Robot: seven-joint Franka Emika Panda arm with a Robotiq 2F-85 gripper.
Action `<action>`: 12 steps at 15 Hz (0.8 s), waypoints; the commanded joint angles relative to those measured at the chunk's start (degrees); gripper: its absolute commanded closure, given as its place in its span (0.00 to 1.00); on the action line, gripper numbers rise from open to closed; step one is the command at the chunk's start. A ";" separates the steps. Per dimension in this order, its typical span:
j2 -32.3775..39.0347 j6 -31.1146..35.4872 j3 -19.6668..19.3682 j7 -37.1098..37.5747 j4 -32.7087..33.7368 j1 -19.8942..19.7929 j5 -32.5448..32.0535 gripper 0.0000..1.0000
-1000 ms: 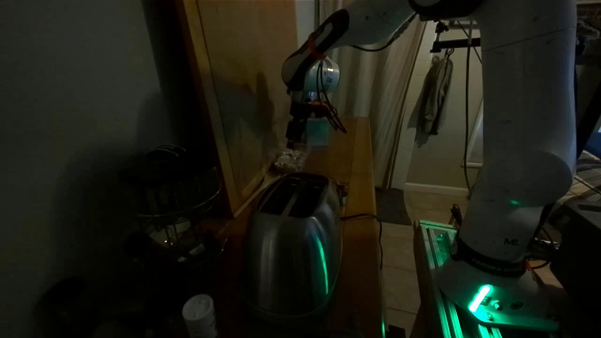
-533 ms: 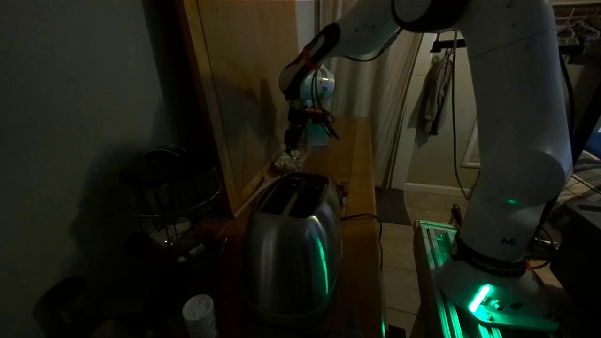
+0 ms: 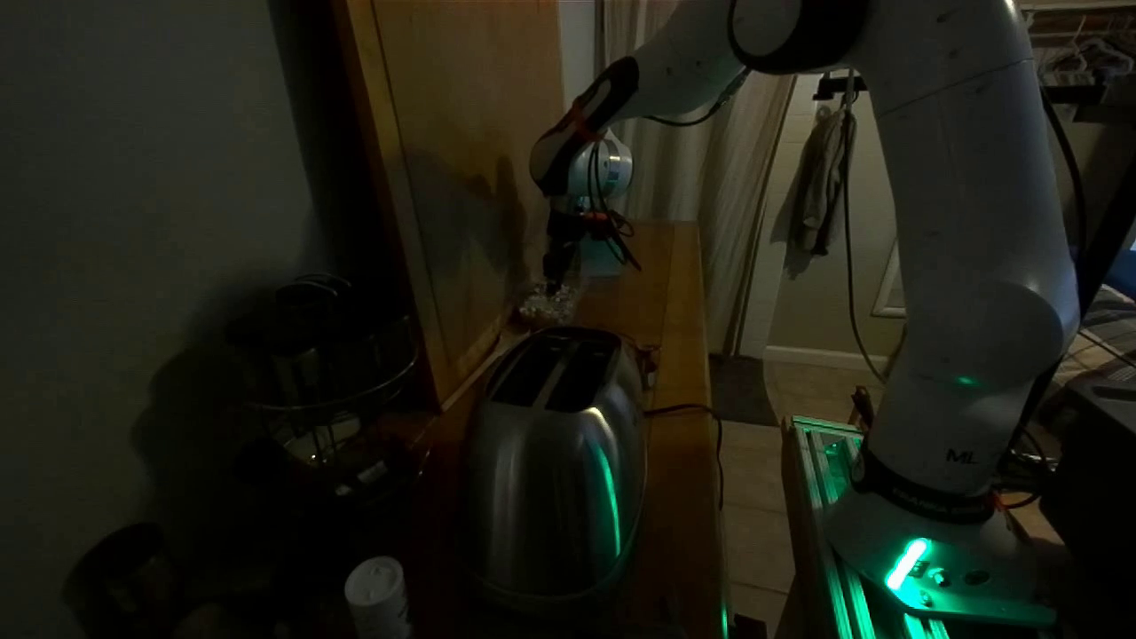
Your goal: Put one white object on the silver spoon then lift the spoon and put the object in the silver bowl.
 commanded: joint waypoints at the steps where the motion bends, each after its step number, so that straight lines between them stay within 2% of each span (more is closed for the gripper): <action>1: 1.23 -0.51 1.10 0.29 2.04 -1.27 -0.56 1.00; 8: -0.79 -1.91 1.03 1.01 1.00 -0.75 -1.07 1.00; 12: -3.72 -5.31 -0.11 3.11 -0.11 0.23 -3.16 1.00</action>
